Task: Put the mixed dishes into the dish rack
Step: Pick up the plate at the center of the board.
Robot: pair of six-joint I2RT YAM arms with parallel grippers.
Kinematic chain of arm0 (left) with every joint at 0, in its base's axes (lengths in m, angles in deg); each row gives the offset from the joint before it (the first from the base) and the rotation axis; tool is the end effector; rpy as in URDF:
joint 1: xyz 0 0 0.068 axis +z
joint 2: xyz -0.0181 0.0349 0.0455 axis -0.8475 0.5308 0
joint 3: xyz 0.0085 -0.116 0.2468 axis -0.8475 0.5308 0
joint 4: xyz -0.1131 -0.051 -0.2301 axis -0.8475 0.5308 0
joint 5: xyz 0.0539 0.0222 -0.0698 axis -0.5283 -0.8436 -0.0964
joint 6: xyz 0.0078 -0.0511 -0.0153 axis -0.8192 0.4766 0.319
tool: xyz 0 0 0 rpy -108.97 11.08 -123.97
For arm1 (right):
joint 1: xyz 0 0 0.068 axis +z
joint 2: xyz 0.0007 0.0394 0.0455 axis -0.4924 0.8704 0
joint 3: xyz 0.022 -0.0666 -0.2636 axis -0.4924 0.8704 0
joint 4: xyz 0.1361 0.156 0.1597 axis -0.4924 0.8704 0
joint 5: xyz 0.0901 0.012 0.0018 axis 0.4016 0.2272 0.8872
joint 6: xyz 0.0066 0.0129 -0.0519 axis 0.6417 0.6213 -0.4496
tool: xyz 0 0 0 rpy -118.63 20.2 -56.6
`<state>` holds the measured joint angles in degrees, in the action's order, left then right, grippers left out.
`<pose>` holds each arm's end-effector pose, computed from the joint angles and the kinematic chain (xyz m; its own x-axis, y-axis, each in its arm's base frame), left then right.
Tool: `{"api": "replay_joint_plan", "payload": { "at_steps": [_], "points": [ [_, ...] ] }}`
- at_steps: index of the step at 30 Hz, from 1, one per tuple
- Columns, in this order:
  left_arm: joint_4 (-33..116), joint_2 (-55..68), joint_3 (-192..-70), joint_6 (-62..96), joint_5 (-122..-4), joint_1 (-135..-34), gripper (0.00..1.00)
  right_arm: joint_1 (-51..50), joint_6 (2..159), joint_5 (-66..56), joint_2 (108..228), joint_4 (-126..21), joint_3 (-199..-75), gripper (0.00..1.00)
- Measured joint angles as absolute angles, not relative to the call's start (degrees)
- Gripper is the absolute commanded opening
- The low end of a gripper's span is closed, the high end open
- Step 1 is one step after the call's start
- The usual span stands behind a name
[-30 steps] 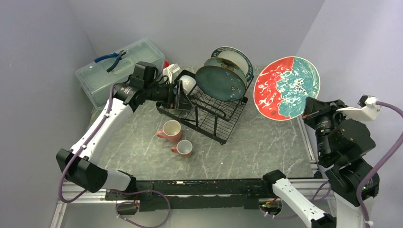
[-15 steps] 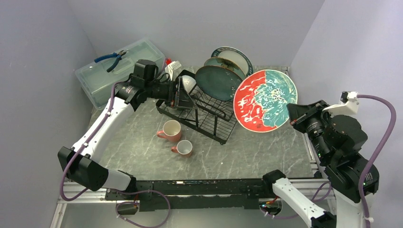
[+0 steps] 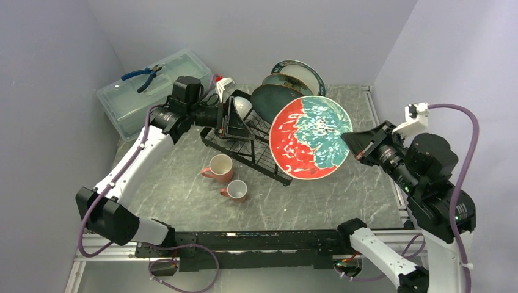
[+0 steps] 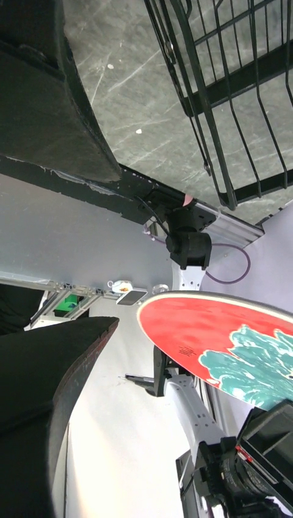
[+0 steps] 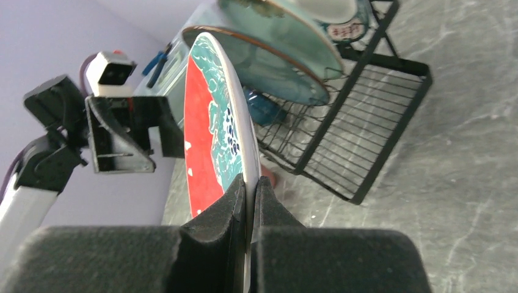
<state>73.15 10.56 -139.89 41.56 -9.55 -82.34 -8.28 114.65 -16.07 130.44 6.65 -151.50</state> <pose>0.2571 -0.1511 0.3962 -0.8768 0.0945 -0.4715 0.4806 0.2040 -0.8529 0.0564 0.0198 0.4894 -0.3637 0.5576 -0.7462 -0.0995 0.7732 0.6263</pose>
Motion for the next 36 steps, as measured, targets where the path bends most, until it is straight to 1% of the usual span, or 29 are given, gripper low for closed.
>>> {"api": "replay_joint_plan", "payload": {
  "at_steps": [8,10,13,18,24,26,27,28,29,35,36],
  "points": [
    [69.6,10.5,-138.3,44.9,-7.5,-82.3,0.85,-8.3,115.4,-6.1,134.5,-2.3,-147.5,0.00],
    [69.4,10.5,-138.1,45.6,-7.1,-82.3,0.83,-8.3,115.8,-4.1,135.9,-4.7,-146.5,0.00],
    [68.9,10.5,-138.1,46.2,-6.9,-82.3,0.77,-8.3,116.2,-2.0,138.2,-7.8,-145.0,0.00],
    [67.6,10.1,-138.0,47.4,-6.5,-82.3,0.57,-8.3,116.2,-0.4,139.6,-10.4,-143.4,0.00],
    [66.9,10.0,-137.9,48.4,-6.0,-82.3,0.29,-8.3,116.2,1.3,139.6,-12.9,-142.7,0.00],
    [66.9,10.0,-137.9,48.6,-6.0,-82.3,0.22,-8.2,116.2,2.1,139.6,-13.8,-142.4,0.00],
    [66.8,10.0,-137.9,48.6,-6.0,-82.3,0.14,-8.2,116.2,2.5,139.7,-14.2,-142.3,0.00],
    [66.8,10.0,-137.9,48.7,-6.0,-82.3,0.02,-8.2,116.1,2.8,139.8,-14.4,-142.3,0.00],
    [66.7,10.0,-137.9,49.0,-5.9,-82.3,0.00,-8.2,116.1,3.1,139.9,-14.6,-142.3,0.00],
    [66.3,10.0,-137.8,50.1,-5.4,-82.0,0.00,-8.3,114.9,4.2,139.9,-15.5,-142.1,0.00],
    [66.3,10.0,-137.8,50.1,-5.4,-82.0,0.00,-8.3,114.8,4.2,139.9,-15.6,-142.0,0.06]
  ]
}}
